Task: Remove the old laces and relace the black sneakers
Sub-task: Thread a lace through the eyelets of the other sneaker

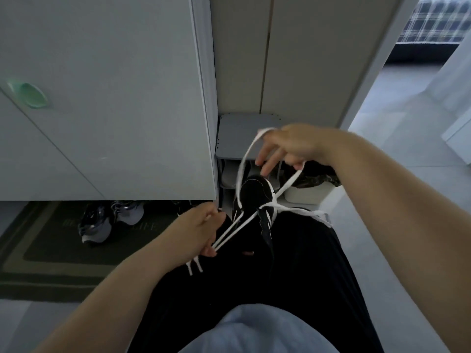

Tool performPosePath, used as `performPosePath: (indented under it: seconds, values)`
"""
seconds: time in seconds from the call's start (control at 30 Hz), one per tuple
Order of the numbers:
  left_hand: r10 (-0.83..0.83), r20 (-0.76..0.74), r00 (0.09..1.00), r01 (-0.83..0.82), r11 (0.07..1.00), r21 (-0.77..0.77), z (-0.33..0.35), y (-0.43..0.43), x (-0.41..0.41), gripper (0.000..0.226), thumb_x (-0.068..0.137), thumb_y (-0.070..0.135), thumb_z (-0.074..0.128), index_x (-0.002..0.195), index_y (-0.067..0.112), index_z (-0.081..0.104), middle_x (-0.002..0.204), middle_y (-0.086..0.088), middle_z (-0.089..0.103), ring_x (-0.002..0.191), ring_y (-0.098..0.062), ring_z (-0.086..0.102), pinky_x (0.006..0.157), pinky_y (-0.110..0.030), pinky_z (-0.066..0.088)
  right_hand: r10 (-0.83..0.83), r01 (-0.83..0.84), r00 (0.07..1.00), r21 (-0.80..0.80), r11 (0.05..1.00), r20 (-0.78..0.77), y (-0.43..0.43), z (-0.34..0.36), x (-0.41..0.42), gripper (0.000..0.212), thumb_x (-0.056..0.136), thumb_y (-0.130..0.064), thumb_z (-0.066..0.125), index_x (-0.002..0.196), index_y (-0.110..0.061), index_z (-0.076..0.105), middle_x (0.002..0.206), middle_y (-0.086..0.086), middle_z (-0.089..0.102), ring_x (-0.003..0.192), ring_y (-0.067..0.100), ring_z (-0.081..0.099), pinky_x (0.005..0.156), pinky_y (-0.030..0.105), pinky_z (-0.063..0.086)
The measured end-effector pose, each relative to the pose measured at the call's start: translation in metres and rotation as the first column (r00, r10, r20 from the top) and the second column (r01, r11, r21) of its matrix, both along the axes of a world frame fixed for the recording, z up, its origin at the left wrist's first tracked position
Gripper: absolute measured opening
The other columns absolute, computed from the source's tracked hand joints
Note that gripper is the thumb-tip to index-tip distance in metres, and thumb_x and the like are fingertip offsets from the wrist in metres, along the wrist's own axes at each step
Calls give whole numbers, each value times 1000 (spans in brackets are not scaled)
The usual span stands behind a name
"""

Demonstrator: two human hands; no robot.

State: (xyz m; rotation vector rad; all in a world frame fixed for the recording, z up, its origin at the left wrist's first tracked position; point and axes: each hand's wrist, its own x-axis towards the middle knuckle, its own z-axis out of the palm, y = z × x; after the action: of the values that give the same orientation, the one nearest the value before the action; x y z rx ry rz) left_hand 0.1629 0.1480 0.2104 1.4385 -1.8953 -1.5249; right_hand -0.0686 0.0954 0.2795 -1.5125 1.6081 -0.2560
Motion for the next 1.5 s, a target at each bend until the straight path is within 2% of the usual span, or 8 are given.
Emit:
performPosePath:
  seconds: [0.23,0.43,0.53,0.67,0.83,0.97,1.13,1.5]
  values:
    - [-376,621,687,571,808,-142,6,5,-20,31,95,37,45,93,11,61,87,1,58,82,-10,54,70,-19,38,289,-209,865,230,951,-410,2,-28,28,47,103,-32,26,113,-6,63,117,7,63,67,23,55,70,32,48]
    - [-632,255,732,677,719,-159,48,7,9,25,89,35,57,65,27,59,84,14,50,75,1,51,70,-8,35,196,-95,888,252,963,-415,2,-73,16,36,97,-22,34,118,-6,58,88,8,54,68,22,50,54,27,42]
    - [-295,-154,943,267,947,-180,41,-8,17,24,81,33,48,67,33,67,100,15,58,80,-11,54,74,-18,42,139,-70,933,211,975,-332,3,-62,11,28,96,-23,38,105,-14,63,98,3,63,65,23,56,56,26,44]
    - [167,-532,830,-147,986,80,25,-20,-1,38,88,19,38,64,7,65,69,-10,66,70,-22,60,63,-28,49,156,-122,950,136,983,-271,3,-44,12,29,95,-26,40,96,-17,68,100,-7,69,95,30,66,71,31,51]
    - [46,126,991,-52,998,47,-13,-23,-23,29,92,41,50,84,13,45,63,-1,46,48,-11,43,49,-24,39,144,-163,951,-47,985,-272,8,-15,21,36,94,-27,44,66,-12,63,61,-2,66,62,16,59,62,27,45]
    - [-177,535,826,319,930,-185,-27,-18,-24,31,91,48,48,80,19,48,73,4,52,66,-10,49,58,-25,35,-28,-51,979,-375,926,-204,22,37,15,28,92,-36,53,70,-19,58,61,-6,55,56,5,53,57,23,39]
    - [-234,566,790,481,810,-337,-27,-16,-25,34,97,36,42,67,20,46,75,4,47,67,-9,46,60,-25,33,-42,204,934,-432,878,356,36,72,4,32,92,-27,54,62,-17,50,50,-8,44,40,3,38,58,22,47]
    - [-504,463,729,675,646,-358,-13,15,-17,24,97,36,42,87,22,60,134,12,32,127,-3,22,109,-22,20,60,-80,978,-93,992,-199,22,-62,15,32,88,-14,56,65,-16,34,65,2,37,61,16,33,58,29,30]
